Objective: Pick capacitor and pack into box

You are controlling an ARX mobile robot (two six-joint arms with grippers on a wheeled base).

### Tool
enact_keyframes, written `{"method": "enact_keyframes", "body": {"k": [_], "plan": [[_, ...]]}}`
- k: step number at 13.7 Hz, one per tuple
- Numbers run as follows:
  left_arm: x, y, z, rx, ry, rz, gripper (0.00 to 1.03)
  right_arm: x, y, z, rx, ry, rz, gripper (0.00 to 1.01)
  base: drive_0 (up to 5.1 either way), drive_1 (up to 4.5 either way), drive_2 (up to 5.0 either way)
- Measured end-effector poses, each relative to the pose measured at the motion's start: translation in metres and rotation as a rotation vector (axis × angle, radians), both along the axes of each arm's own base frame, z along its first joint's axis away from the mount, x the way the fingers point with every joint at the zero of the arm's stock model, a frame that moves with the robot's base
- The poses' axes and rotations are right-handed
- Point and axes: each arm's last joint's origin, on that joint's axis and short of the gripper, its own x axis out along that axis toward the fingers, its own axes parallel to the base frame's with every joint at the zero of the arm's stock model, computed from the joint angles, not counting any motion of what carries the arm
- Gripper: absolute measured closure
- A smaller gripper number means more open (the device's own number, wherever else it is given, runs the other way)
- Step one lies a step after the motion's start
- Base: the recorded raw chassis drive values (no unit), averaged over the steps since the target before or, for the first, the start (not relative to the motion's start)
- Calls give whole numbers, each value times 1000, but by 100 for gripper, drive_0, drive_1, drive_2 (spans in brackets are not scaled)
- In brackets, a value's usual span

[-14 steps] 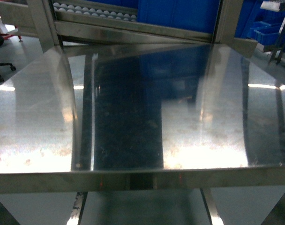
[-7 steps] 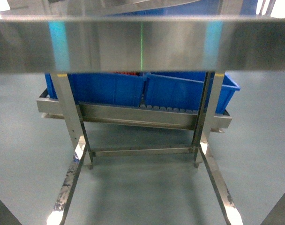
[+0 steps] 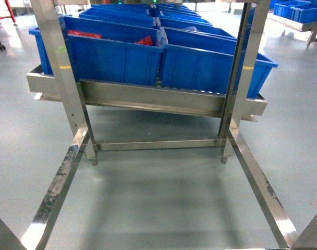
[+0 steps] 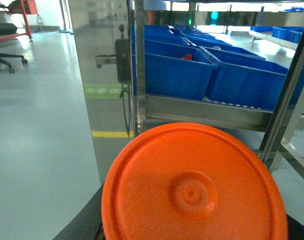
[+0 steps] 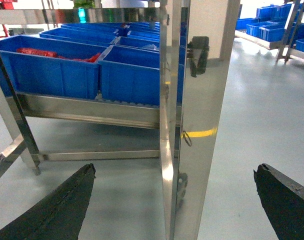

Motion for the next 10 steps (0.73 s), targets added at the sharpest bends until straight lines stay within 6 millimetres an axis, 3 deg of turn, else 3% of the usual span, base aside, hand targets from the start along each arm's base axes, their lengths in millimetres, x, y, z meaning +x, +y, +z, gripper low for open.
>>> {"method": "enact_keyframes", "body": {"k": [10], "plan": [[0,0,0,0,-4,-2,59,0,0,0,0,-1,-1,3,0,0,0]]}}
